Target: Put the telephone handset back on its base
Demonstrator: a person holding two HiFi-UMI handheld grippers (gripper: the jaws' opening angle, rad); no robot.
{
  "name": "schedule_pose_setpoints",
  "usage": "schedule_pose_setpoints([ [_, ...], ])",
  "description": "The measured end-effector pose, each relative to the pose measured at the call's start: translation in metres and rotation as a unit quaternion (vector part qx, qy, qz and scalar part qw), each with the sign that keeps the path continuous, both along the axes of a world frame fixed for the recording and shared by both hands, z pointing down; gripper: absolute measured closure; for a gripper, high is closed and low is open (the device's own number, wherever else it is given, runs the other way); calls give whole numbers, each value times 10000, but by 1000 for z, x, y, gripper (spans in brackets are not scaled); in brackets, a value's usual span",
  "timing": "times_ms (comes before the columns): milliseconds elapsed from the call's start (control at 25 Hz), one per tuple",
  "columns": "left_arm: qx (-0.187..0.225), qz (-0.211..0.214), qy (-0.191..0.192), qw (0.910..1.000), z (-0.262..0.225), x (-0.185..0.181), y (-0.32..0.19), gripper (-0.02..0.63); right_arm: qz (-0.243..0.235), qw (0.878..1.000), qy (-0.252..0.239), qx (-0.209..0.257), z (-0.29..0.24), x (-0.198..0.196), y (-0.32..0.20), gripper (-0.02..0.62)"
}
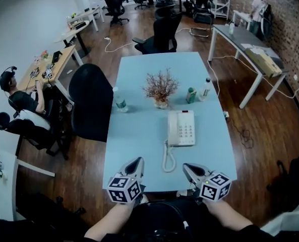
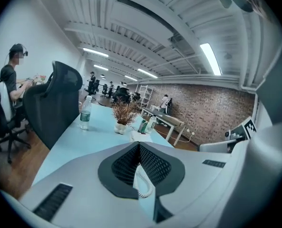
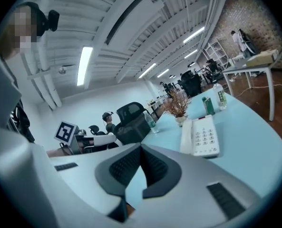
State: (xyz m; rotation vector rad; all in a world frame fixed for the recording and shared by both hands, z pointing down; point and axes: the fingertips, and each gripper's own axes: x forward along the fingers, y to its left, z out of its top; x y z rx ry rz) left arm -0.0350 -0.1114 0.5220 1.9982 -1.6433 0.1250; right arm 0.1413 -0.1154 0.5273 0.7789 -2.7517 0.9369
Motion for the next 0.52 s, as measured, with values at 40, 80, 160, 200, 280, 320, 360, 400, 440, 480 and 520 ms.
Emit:
schedule_pose_setpoints([
  [40,-39,-142,129,9998,3,0,1,607,-71,10000,-2,-27,1,2,-2,592],
  [80,-69,-268,223,9994,6,-1,2,607,-147,9999,-9,-40,1,4,-4,592],
  [160,-72,-443,293,9986,8,-1,3,607,-303,9995,10,3,-1,7,-8,592],
  [200,-48,-498,275,9984,8,0,2,607,-371,9993,34,44,-2,9,-11,592],
  [280,20,-553,184,9983,5,0,1,607,-467,9989,55,93,-2,10,-17,592],
  [320,56,-552,134,9984,2,0,0,607,-498,9987,49,106,-2,9,-19,592],
  [360,92,-533,77,9985,-1,-1,0,607,-519,9986,44,125,-4,7,-21,592],
  [400,126,-502,8,9987,-4,-3,-1,607,-535,9984,42,153,-6,4,-22,592],
  [440,157,-465,-65,9988,-7,-5,-2,607,-546,9983,39,182,-8,1,-23,592],
  [480,187,-429,-138,9988,-10,-7,-3,607,-555,9982,32,208,-10,-2,-24,592],
  [520,217,-393,-208,9988,-13,-9,-4,607,-562,9981,24,233,-12,-6,-24,592],
])
